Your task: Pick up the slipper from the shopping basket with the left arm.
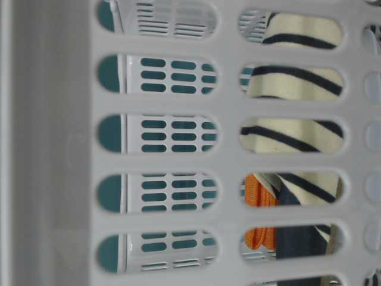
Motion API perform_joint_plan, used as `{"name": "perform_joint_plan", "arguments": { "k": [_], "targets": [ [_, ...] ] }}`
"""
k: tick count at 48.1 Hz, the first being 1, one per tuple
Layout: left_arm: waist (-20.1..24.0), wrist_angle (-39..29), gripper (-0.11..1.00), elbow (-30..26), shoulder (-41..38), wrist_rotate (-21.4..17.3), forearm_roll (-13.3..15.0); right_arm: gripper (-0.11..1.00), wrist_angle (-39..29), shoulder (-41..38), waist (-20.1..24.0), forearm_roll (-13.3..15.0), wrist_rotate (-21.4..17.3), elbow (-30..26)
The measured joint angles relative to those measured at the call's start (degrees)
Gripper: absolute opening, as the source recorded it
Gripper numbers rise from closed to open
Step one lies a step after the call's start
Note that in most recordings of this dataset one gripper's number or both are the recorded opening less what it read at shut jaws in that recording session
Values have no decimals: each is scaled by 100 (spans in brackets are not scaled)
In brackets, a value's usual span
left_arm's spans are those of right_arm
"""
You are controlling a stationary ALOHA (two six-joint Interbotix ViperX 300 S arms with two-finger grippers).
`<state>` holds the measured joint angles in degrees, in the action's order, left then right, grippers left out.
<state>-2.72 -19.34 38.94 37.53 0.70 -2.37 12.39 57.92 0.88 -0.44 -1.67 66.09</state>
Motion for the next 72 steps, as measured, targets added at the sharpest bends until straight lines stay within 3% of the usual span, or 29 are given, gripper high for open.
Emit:
{"name": "perform_joint_plan", "arguments": {
  "k": [7, 16, 20, 24, 34, 39, 52, 72],
  "targets": [
    [-18, -290, 0, -773, -773, 18, -9, 6, -510, 132, -26, 9, 0, -158],
    [-35, -747, 0, -1573, -1705, -18, -9, 60, -958, 352, -70, 0, 0, -255],
    [-35, -1239, 1, -1995, -2136, -26, -9, 77, -1020, 413, -70, 0, -9, -281],
    [-44, -1854, 11, -2408, -2584, -9, -9, 77, -1081, 439, -70, 0, -9, -281],
    [-176, -3067, 71, -3445, -3639, 44, -9, 76, -1213, 448, -70, -9, -9, -281],
    [-255, -3419, 89, -3894, -4069, 26, 0, 76, -1213, 448, -70, -9, -9, -281],
    [-396, -3647, 90, -4430, -4878, 88, -9, 76, -1204, 483, -70, -9, -9, -255],
    [-422, -3410, 89, -4025, -5405, 193, -9, 75, -1204, 633, -62, -9, -9, -149]
  ]
}}
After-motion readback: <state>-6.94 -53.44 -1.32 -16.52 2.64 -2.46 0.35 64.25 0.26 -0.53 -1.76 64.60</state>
